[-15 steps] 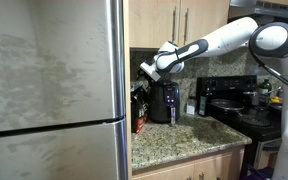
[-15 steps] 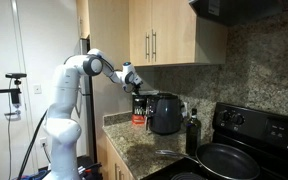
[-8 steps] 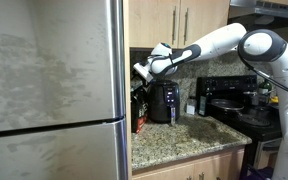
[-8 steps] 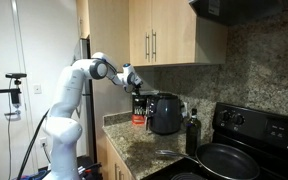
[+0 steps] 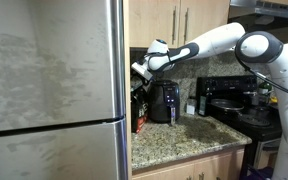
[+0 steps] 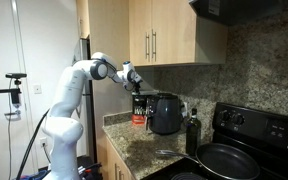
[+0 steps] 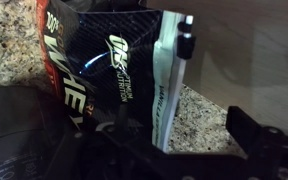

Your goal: Place the whey packet next to the stove

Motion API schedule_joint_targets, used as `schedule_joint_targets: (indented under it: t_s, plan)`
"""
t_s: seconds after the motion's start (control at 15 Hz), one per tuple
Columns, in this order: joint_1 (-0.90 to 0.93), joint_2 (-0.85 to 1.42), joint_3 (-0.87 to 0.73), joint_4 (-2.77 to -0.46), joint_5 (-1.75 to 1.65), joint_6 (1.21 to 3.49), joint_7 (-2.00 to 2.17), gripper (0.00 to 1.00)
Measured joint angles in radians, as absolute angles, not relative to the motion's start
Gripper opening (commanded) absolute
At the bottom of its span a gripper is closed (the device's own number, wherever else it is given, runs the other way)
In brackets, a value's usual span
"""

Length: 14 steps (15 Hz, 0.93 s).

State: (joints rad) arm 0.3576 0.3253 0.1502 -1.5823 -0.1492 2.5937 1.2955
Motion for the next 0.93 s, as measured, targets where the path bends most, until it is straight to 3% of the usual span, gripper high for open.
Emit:
schedule_joint_targets:
  t_s: [0.93]
  plan:
    - [0.369,0.319,0.123,-1.565,-0.259,2.444,1.296,1.00]
